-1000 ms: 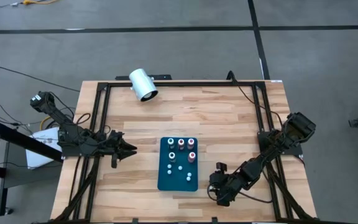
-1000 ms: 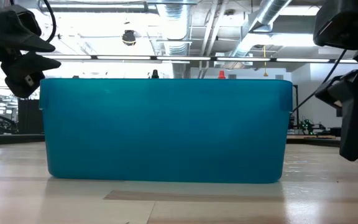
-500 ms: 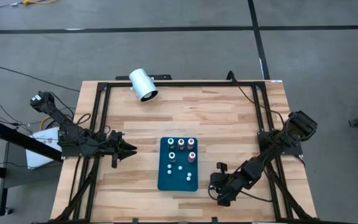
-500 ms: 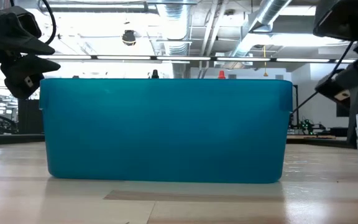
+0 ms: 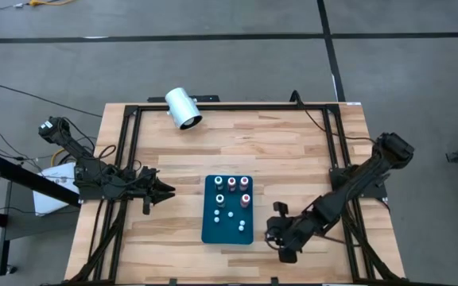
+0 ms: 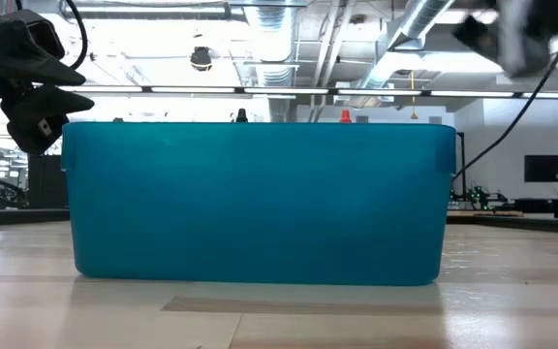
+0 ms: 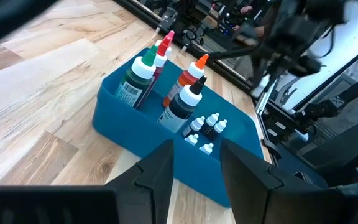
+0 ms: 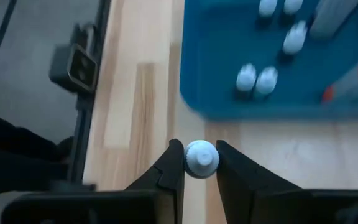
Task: Pick & Place food coloring
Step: Put the small green food coloring bottle into the blue container, then return to Home Position
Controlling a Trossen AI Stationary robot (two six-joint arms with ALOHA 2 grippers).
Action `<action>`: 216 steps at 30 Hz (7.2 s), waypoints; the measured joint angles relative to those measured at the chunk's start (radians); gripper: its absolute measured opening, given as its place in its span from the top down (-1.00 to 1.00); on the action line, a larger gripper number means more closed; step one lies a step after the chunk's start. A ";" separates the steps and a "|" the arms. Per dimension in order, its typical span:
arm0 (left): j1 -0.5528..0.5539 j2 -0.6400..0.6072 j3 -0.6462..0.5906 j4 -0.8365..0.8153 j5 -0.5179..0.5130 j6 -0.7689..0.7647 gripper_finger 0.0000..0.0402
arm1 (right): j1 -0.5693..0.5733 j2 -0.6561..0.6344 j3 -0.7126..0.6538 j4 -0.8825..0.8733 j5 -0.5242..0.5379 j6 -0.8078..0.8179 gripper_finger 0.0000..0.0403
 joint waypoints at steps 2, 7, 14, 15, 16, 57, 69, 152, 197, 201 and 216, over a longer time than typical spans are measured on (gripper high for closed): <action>0.000 0.000 0.000 0.000 0.000 0.000 0.40 | -0.021 -0.005 0.047 -0.032 0.000 -0.045 0.70; 0.000 0.000 0.000 0.000 0.000 0.001 0.40 | -0.094 0.006 0.126 -0.051 -0.011 -0.136 0.70; 0.000 0.000 0.000 0.001 -0.005 0.003 0.40 | -0.209 0.009 0.139 -0.035 -0.057 -0.150 0.70; 0.000 0.000 0.000 0.001 -0.005 0.004 0.40 | -0.219 0.009 0.138 -0.028 -0.059 -0.150 0.70; 0.000 0.000 0.000 0.001 -0.005 0.004 0.40 | -0.226 0.009 0.138 -0.016 -0.059 -0.151 0.70; 0.000 0.003 0.000 -0.001 0.000 0.004 0.40 | -0.293 0.272 0.197 -0.023 0.026 -0.156 0.70; 0.001 0.003 0.000 -0.006 0.000 0.004 0.40 | -0.294 0.272 0.190 -0.047 0.003 -0.156 0.70; 0.001 0.003 0.000 -0.025 0.000 -0.007 0.40 | -0.331 0.352 0.205 -0.049 -0.109 -0.112 0.54; 0.001 0.002 0.000 -0.026 0.001 0.000 0.40 | -0.338 0.250 0.543 -0.465 0.024 -0.298 0.54; 0.001 0.002 0.000 -0.033 0.003 0.000 0.40 | -0.342 0.170 0.524 -0.503 0.100 -0.319 0.54; 0.001 -0.009 0.000 0.026 0.092 0.161 0.40 | -0.376 -0.288 -0.006 -0.197 -0.042 -0.315 0.54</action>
